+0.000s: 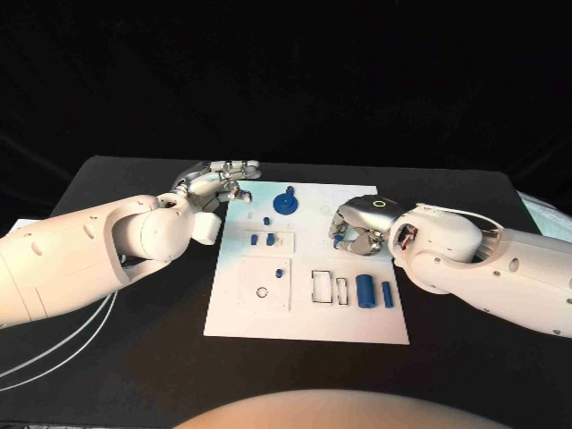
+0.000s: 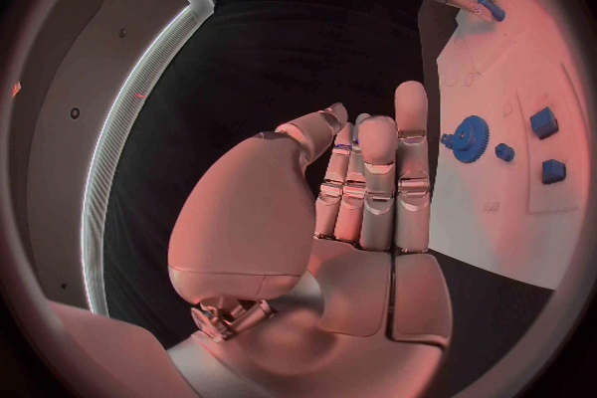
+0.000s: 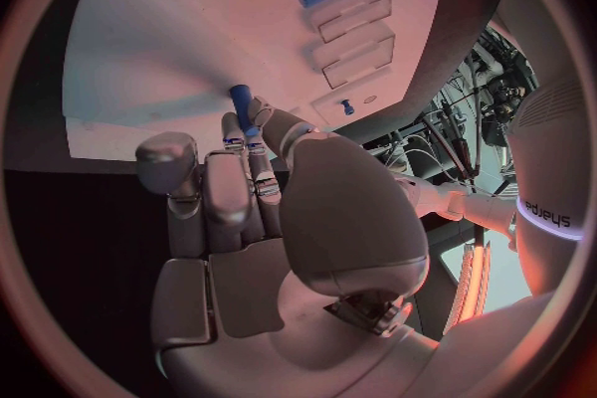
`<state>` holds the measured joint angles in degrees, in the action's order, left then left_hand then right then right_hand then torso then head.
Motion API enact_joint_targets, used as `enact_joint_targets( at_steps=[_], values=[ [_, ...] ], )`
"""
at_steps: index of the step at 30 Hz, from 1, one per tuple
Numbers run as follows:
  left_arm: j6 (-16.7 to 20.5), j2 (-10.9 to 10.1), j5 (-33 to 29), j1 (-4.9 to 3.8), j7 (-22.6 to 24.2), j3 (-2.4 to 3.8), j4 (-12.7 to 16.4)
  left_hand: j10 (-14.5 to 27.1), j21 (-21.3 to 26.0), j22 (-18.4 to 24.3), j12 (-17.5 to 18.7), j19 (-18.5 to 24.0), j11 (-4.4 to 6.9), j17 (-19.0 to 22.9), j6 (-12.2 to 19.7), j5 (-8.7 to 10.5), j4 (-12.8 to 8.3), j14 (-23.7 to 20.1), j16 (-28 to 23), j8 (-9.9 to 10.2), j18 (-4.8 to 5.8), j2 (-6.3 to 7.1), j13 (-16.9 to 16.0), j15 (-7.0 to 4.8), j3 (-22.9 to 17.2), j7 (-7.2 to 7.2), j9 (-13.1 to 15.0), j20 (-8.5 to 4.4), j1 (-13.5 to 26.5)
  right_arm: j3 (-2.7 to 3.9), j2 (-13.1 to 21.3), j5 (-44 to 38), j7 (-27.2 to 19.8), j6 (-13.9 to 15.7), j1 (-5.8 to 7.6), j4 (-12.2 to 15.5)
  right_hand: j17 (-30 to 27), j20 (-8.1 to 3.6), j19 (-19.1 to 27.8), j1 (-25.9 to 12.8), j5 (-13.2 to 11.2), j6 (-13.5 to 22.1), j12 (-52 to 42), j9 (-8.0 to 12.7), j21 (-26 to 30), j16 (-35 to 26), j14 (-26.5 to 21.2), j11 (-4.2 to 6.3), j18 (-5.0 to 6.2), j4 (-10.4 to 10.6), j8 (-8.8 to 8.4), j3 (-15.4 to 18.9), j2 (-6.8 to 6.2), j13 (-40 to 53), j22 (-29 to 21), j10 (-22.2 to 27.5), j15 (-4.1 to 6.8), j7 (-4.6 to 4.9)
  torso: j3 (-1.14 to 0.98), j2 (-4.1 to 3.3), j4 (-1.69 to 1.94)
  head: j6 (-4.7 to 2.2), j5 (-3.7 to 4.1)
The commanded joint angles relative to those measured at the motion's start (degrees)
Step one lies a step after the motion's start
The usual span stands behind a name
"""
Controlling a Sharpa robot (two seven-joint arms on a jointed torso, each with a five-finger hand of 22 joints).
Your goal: Assemble the parts on the task board
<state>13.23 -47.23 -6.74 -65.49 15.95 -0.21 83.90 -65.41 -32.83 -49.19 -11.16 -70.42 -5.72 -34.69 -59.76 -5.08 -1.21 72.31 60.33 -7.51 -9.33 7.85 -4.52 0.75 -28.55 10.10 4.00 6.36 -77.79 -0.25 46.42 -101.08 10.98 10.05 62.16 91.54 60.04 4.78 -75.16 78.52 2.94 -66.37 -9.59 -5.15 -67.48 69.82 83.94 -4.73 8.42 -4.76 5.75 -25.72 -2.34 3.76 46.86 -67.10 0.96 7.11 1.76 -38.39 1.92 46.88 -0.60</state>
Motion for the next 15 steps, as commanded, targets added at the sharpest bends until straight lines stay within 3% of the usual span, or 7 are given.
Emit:
enact_joint_targets(
  at_steps=[1,10,15],
  values=[
    [-1.2,0.1,0.0,0.01,0.2,0.03,0.0,0.3,0.3,0.1,-0.3,0.4,-0.04,0.1,0.5,-0.22,0.0,-0.4,-0.2,-0.3,-1.07,-0.41,0.0,-0.04,0.3,0.06,-0.1,-0.09,-0.2,0.08,0.7,-0.7,-0.8,5.3,-0.10,1.3,0.1,-0.11,-0.4,0.9,0.0,-0.5,-0.3,-0.2,-0.4,0.2,1.8,1.43,-0.94,-0.1,0.22,-0.5,0.75,0.2,0.3,-1.9,0.52,0.05,-0.03,0.02,-0.01,0.06,-0.05],
    [-1.2,0.2,0.0,0.06,0.1,0.03,-0.2,0.4,0.4,0.1,-0.4,0.4,-0.05,0.1,0.5,-0.21,-0.1,-0.5,-0.2,-0.4,-1.07,-0.47,0.0,-0.03,0.3,0.07,-0.1,-0.08,-0.3,0.94,4.1,3.7,-0.4,7.8,1.21,7.7,0.1,-0.22,-0.4,1.1,0.1,-0.5,0.0,-0.2,-0.6,0.3,1.8,1.43,-0.96,-0.5,0.18,-1.0,0.57,0.2,0.5,-2.1,0.56,0.13,0.04,0.04,-0.03,0.08,-0.15],
    [-1.2,0.4,0.0,0.11,0.2,0.03,-0.3,0.4,0.4,0.1,-0.4,0.4,-0.05,0.1,0.5,-0.21,-0.1,-0.5,-0.2,-0.4,-1.07,-0.47,0.0,-0.03,0.3,0.07,-0.1,-0.08,-0.3,1.02,3.2,6.0,-0.9,7.3,1.17,10.0,0.0,-0.23,-0.4,1.1,0.1,-0.5,0.0,-0.2,-0.6,0.2,1.7,1.42,-0.96,-0.5,0.17,-1.0,0.54,0.2,0.5,-2.1,0.56,0.14,-0.02,0.03,-0.01,0.17,-0.45]
  ],
)
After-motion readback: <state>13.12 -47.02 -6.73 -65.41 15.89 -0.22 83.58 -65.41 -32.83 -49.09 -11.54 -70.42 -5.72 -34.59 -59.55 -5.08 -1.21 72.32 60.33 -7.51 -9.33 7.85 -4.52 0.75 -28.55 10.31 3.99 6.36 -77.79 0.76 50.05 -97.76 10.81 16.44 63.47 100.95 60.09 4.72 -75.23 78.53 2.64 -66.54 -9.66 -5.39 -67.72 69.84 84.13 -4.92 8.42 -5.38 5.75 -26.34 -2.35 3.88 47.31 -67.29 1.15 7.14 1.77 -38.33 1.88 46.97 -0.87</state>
